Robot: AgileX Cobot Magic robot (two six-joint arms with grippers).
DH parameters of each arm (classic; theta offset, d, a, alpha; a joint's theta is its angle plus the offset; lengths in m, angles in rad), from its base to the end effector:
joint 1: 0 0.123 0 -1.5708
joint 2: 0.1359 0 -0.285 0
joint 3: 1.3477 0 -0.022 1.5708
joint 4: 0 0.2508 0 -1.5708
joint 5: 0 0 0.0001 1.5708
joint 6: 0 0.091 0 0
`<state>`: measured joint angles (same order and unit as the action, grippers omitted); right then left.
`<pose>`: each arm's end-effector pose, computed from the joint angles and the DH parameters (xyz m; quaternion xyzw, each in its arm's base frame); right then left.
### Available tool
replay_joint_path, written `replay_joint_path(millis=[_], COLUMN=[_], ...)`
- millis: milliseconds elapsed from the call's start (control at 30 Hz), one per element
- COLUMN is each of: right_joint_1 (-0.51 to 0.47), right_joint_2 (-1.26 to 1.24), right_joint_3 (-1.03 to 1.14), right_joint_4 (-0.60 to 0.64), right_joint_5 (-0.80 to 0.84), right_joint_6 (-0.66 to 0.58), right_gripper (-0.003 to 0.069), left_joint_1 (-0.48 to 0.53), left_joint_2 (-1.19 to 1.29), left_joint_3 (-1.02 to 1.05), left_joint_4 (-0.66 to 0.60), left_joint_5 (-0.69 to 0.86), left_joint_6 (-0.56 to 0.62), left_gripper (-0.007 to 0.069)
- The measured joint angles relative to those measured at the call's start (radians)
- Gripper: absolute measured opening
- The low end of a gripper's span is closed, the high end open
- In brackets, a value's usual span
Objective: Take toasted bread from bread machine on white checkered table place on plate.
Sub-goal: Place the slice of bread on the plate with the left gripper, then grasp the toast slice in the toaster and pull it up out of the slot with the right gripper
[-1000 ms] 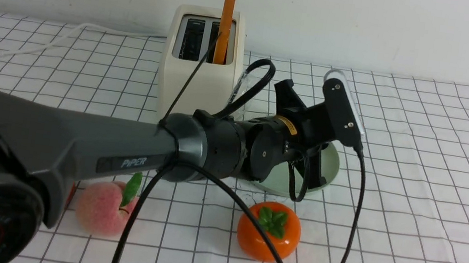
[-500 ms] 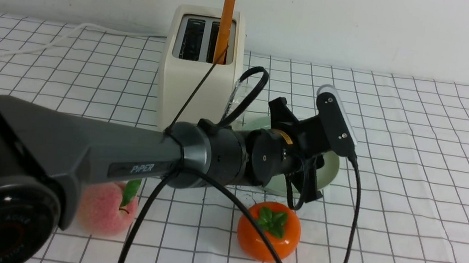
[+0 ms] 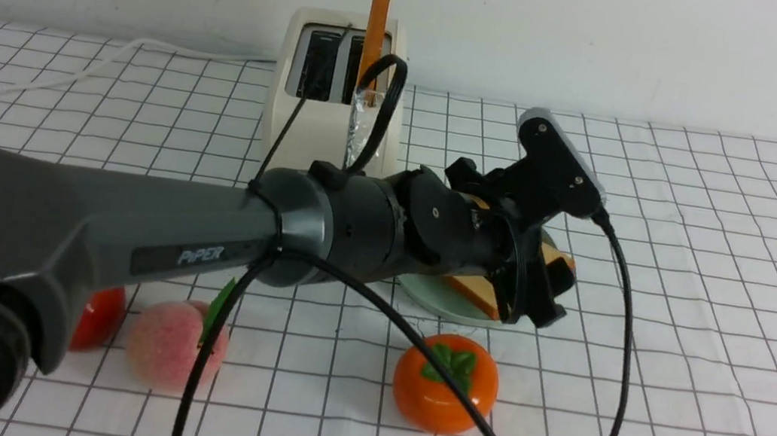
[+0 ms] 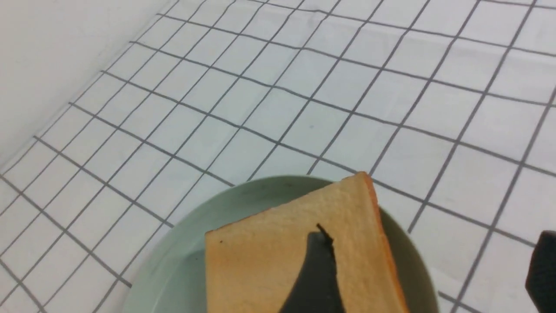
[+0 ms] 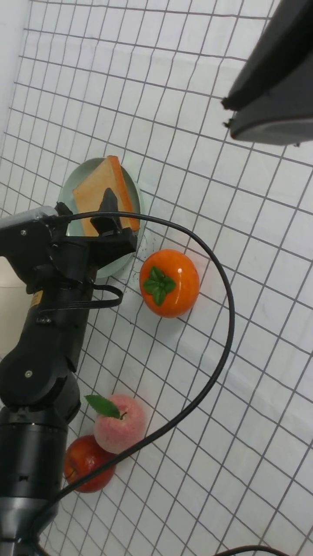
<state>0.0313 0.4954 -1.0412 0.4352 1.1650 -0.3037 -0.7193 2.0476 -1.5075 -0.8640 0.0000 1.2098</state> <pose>0.0318 0.0363 0.4173 -0.1654 0.8317 0.1467 0.5093 0.3617 -0.3169 0.2263 0.4305 0.7304 -0.0985 0.5211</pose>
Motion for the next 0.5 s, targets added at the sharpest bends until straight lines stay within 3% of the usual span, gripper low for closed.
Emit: replay_joint_path(millis=[167, 333, 367, 400, 433, 500], right_joint_1=[0.000, 0.000, 0.000, 0.000, 0.000, 0.000], right_joint_2=[0.000, 0.010, 0.029, 0.033, 0.072, 0.099], right_joint_3=[0.000, 0.000, 0.000, 0.000, 0.000, 0.000], right_joint_4=[0.000, 0.000, 0.000, 0.000, 0.000, 0.002], right_joint_5=[-0.005, -0.024, -0.028, -0.028, -0.032, -0.040], right_joint_6=[-0.001, 0.000, 0.014, 0.016, 0.030, 0.036], right_gripper=[0.0034, 0.0034, 0.0034, 0.0034, 0.0034, 0.0034], left_joint_1=[0.000, 0.001, 0.004, 0.004, 0.015, 0.026], left_joint_2=[-0.103, -0.293, -0.373, -0.383, -0.475, -0.526], left_joint_3=[0.032, 0.107, 0.140, 0.144, 0.182, 0.202], left_joint_4=[-0.099, -0.231, -0.233, -0.231, -0.208, -0.178], left_joint_5=[0.081, 0.231, 0.288, 0.302, 0.356, 0.390], left_joint_6=[-0.033, -0.165, -0.217, -0.224, -0.279, -0.312], left_gripper=[0.0548, 0.0311, 0.0200, 0.0167, 0.0048, -0.0003])
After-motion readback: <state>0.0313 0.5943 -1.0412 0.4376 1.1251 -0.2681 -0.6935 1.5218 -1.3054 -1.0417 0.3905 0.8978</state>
